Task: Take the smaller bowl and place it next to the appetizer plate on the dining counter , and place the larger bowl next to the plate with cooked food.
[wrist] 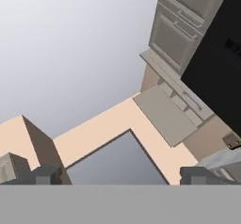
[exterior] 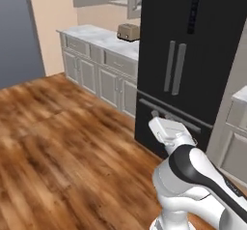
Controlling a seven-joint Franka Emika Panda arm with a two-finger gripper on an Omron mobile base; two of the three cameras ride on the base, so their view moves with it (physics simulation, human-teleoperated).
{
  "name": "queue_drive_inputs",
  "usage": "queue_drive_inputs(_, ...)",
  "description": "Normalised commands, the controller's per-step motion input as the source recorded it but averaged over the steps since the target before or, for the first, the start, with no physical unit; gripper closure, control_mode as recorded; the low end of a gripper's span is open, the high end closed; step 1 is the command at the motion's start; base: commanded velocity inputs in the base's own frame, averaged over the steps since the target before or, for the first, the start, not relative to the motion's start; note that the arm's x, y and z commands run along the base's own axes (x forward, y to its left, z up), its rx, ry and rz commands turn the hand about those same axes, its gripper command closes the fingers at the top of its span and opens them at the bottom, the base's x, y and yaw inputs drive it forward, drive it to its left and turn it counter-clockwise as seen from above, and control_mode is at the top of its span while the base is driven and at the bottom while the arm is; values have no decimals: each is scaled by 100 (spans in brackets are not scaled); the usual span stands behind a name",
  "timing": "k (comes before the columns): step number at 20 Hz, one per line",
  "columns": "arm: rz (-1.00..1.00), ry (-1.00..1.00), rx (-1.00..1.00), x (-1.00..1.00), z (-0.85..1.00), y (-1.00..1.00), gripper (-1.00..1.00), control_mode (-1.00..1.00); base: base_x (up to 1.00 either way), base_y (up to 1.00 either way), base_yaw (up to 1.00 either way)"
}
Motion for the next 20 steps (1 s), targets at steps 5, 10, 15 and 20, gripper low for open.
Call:
queue_drive_inputs(5,0,0,0,0,0,0,-100,100,100,41,-37)
queue_drive_inputs(10,0,0,0,0,0,0,-100,100,100,48,-38)
queue_drive_inputs(15,0,0,0,0,0,0,-100,100,100,72,-44)
queue_drive_inputs(20,0,0,0,0,0,0,-100,100,100,89,-47)
